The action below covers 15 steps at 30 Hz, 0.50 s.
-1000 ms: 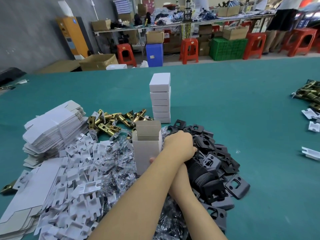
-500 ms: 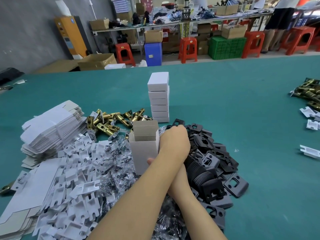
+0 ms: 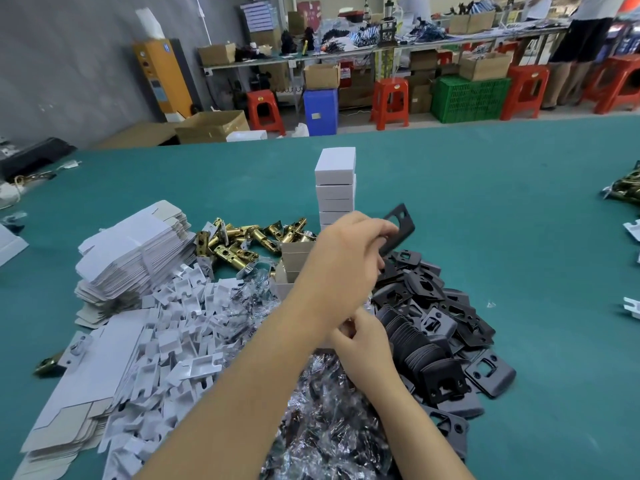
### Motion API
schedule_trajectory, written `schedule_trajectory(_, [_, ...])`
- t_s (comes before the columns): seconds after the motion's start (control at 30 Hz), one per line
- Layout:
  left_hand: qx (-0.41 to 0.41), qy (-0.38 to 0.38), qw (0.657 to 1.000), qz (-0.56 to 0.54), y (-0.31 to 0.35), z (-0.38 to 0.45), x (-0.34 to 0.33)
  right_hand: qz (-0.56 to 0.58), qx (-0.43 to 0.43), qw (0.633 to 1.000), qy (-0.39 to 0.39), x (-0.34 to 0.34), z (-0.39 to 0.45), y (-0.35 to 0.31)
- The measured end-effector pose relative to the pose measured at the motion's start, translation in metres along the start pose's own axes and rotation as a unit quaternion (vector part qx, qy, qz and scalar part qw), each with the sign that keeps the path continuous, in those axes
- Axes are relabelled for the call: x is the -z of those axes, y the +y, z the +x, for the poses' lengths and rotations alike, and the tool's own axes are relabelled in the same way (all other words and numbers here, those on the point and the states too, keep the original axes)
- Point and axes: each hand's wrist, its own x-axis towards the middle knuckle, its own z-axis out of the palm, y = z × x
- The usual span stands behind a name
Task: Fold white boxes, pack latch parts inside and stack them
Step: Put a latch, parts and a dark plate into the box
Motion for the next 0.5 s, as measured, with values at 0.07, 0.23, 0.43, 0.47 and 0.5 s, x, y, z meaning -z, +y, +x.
schedule_trajectory(0.07, [-0.022, 0.016, 1.000, 0.009, -0.004, -0.006, 0.024, 0.004, 0.033, 0.999, -0.010, 0.003, -0.002, -0.003])
schedule_trajectory(0.23, [0.004, 0.013, 0.998, 0.056, -0.037, -0.037, 0.065, 0.024, 0.010, 1.000, -0.011, 0.002, -0.001, -0.007])
schedule_trajectory(0.43, [0.005, 0.072, 0.991, 0.117, -0.066, -0.058, 0.082, 0.024, 0.010, 1.000, -0.016, 0.002, -0.002, -0.007])
schedule_trajectory(0.47, [0.009, 0.074, 0.991, 0.113, -0.069, -0.059, 0.083, 0.025, 0.008, 1.000, -0.015, 0.003, -0.002, -0.008])
schedule_trajectory(0.5, [0.015, 0.076, 0.991, 0.110, -0.071, -0.060, 0.083, 0.027, 0.008, 0.999, -0.015, 0.003, -0.002, -0.008])
